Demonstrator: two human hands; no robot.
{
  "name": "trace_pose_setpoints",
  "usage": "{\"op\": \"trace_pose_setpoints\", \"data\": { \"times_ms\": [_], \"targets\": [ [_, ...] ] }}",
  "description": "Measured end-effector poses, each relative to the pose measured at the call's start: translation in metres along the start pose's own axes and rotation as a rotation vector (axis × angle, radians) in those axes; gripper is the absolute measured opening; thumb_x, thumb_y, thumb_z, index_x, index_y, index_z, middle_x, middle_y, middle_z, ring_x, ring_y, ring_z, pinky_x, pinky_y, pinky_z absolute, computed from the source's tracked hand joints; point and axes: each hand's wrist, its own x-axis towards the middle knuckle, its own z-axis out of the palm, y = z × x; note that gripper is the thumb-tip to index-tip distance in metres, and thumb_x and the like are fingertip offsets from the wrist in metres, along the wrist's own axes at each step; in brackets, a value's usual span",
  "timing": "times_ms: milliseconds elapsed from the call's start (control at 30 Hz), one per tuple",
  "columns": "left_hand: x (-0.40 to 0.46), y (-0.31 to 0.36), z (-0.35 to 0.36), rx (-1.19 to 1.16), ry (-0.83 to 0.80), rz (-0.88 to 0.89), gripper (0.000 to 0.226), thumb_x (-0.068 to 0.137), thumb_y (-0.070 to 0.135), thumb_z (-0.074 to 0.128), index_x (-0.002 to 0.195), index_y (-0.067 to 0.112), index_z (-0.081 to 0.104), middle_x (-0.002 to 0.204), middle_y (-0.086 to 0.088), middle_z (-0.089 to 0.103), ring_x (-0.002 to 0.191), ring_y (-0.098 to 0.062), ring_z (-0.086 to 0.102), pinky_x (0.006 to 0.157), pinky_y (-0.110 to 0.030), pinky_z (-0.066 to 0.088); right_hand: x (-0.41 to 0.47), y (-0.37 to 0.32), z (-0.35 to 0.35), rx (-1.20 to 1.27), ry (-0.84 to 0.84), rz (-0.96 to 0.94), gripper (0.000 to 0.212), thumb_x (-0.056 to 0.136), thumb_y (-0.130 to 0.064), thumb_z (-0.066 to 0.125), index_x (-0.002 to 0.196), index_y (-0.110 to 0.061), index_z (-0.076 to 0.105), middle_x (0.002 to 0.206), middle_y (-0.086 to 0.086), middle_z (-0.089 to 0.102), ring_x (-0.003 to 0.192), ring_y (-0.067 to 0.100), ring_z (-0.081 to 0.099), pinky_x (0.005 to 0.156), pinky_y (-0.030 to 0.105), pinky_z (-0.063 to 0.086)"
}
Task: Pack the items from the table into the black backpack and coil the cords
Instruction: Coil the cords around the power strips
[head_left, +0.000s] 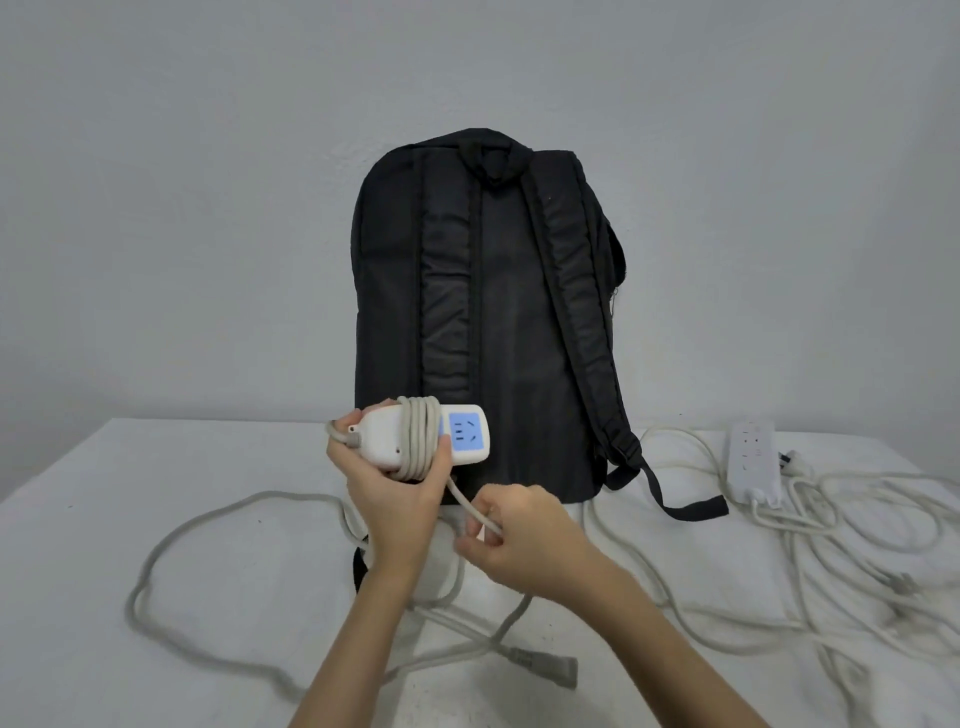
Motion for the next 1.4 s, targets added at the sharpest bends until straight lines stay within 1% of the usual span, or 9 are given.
{"op": "trace_pose_setpoints", "data": {
  "times_ms": [167, 333, 500, 633, 733, 967, 1133, 1233, 1400],
  "targets": [
    [0.007, 0.001, -0.005, 0.015, 0.028, 0.072, 0.068, 0.066, 0.016, 0.078, 0.110, 0.036, 0.030, 0.116, 0.015, 0.051, 0.107, -0.008, 0.057, 0.088, -0.031, 0.052, -0.007, 0.011, -0.007, 0.249, -0.344, 0.203, 0.029, 0.075, -0.013, 0.073, 0.067, -0.017, 0.046, 0.052, -0.001, 0.057, 0.045, 0.012, 0.060, 0.048, 0.018, 0.047],
    [0.016, 0.000, -0.013, 0.016, 0.102, 0.081, 0.069, 0.066, 0.014, 0.078, 0.111, 0.033, 0.030, 0.116, 0.013, 0.050, 0.103, -0.003, 0.056, 0.087, -0.021, 0.049, -0.012, 0.034, -0.008, -0.093, -0.374, 0.310, 0.027, 0.076, -0.017, 0.070, 0.063, -0.026, 0.048, 0.073, -0.006, 0.059, 0.065, 0.011, 0.059, 0.060, 0.019, 0.048],
    [0.021, -0.005, -0.018, 0.078, 0.104, 0.079, 0.072, 0.068, 0.002, 0.081, 0.108, 0.034, 0.030, 0.116, 0.011, 0.047, 0.102, -0.003, 0.055, 0.084, -0.015, 0.048, -0.028, 0.036, -0.024, -0.280, -0.176, 0.049, 0.004, 0.090, -0.029, 0.056, 0.091, -0.031, 0.053, 0.067, -0.014, 0.044, 0.065, 0.000, 0.042, 0.081, 0.029, 0.028],
    [0.015, -0.004, -0.015, 0.136, -0.067, 0.114, 0.074, 0.065, 0.008, 0.085, 0.108, 0.034, 0.031, 0.120, 0.004, 0.045, 0.105, 0.002, 0.053, 0.084, -0.011, 0.047, -0.023, 0.027, -0.036, -0.368, 0.248, -0.311, 0.029, 0.093, -0.044, 0.037, 0.075, -0.026, 0.050, 0.061, -0.013, 0.038, 0.055, 0.006, 0.029, 0.067, 0.032, 0.023],
    [0.011, 0.002, -0.011, 0.119, -0.217, 0.125, 0.075, 0.058, 0.036, 0.085, 0.110, 0.044, 0.031, 0.122, -0.002, 0.051, 0.110, -0.010, 0.055, 0.087, -0.021, 0.049, -0.012, 0.021, -0.056, -0.401, 0.464, -0.430, 0.041, 0.097, -0.042, 0.030, 0.079, -0.023, 0.062, 0.065, -0.010, 0.054, 0.054, 0.010, 0.044, 0.064, 0.033, 0.022],
    [0.011, 0.001, -0.012, 0.030, -0.295, -0.020, 0.081, 0.051, 0.050, 0.077, 0.116, 0.029, 0.034, 0.120, -0.007, 0.050, 0.108, -0.021, 0.057, 0.085, -0.030, 0.052, -0.002, 0.006, -0.084, -0.332, 0.579, -0.457, 0.026, 0.095, -0.031, 0.041, 0.086, -0.024, 0.064, 0.073, -0.009, 0.063, 0.056, 0.011, 0.047, 0.067, 0.032, 0.024],
    [-0.003, 0.012, 0.002, 0.175, -0.357, 0.049, 0.108, 0.043, 0.045, 0.091, 0.126, 0.018, 0.027, 0.116, 0.015, 0.046, 0.105, 0.006, 0.051, 0.086, -0.007, 0.042, 0.009, -0.005, -0.067, -0.316, 0.612, -0.505, 0.029, 0.092, -0.029, 0.042, 0.077, -0.018, 0.064, 0.066, -0.007, 0.062, 0.051, 0.014, 0.042, 0.062, 0.032, 0.026],
    [-0.002, 0.010, 0.003, 0.236, -0.244, 0.030, 0.099, 0.051, 0.028, 0.092, 0.126, 0.016, 0.030, 0.116, 0.028, 0.045, 0.100, 0.008, 0.052, 0.085, -0.015, 0.046, 0.009, -0.004, -0.063, -0.241, 0.651, -0.487, 0.023, 0.091, -0.028, 0.048, 0.079, -0.020, 0.066, 0.062, -0.015, 0.056, 0.052, 0.009, 0.035, 0.062, 0.031, 0.030],
    [0.017, 0.017, -0.014, 0.280, -0.042, -0.029, 0.097, 0.051, 0.026, 0.091, 0.127, 0.017, 0.032, 0.120, 0.001, 0.050, 0.098, -0.015, 0.058, 0.083, -0.031, 0.051, 0.000, 0.016, -0.062, -0.378, 0.542, -0.376, 0.024, 0.074, -0.016, 0.065, 0.096, -0.025, 0.064, 0.073, -0.016, 0.042, 0.056, 0.004, 0.035, 0.066, 0.029, 0.033]
  ]
}}
